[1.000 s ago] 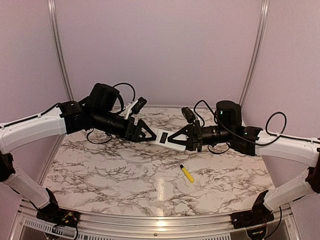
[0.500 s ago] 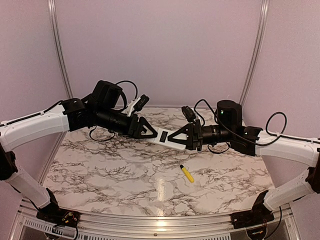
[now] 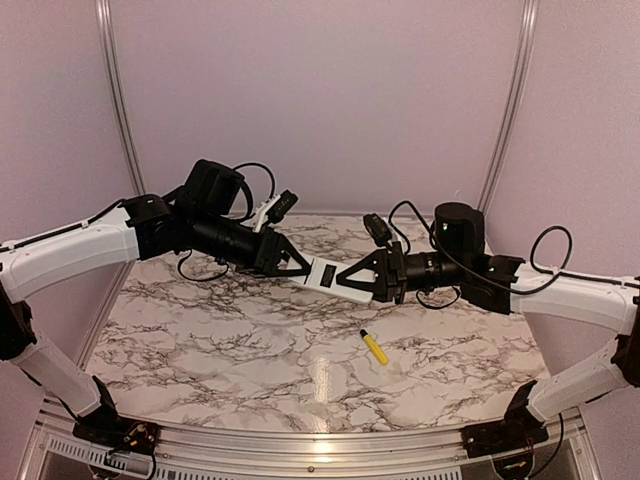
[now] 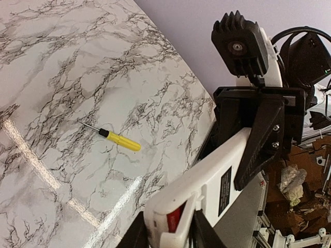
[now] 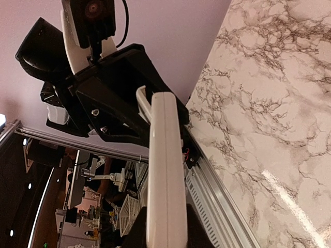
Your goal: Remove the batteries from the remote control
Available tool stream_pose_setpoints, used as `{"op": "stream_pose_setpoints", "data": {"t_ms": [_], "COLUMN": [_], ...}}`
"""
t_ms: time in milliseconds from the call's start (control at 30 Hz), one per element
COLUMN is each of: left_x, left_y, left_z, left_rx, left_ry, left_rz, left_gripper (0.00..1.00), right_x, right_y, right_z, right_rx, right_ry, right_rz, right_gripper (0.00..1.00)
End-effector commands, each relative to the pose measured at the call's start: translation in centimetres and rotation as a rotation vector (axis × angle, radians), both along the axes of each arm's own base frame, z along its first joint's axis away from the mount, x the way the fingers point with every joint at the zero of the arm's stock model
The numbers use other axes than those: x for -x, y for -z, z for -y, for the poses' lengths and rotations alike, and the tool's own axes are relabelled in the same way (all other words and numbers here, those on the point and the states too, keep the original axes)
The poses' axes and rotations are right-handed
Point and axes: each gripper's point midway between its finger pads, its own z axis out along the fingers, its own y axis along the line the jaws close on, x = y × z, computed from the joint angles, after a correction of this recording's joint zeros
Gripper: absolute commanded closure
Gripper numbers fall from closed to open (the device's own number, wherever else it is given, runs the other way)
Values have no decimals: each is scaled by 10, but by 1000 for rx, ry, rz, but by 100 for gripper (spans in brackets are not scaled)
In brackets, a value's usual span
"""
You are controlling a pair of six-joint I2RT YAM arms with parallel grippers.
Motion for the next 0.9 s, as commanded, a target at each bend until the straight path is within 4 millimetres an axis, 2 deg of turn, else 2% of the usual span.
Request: {"op": "stream_pose_setpoints", "data": {"t_ms": [0,267,433,667,867], "left_x": [0,7,8,4,-2], "left_y": [6,6,-1,-8,-7], "left_z": [2,-2,-3,-8,-11], "left_rx": [-21,-3,36,62,52], "left_ry": [7,13,16,4,-20], "left_rz": [9,-2,-9,-17,-16], "left_gripper": [74,78,78,58,55], "right_x": [9,10,11,12,12], "right_y": [-36,-35,-37,-40,-37], "right_z": [-2,-2,0,1,2], "right_rx": [-101,-105,-122,-134,-130], "right_ry": [-42,-44,-44,-37,-32], "right_rz": [71,70,76,81,75], "right_gripper": [100,100,100,100,100]}}
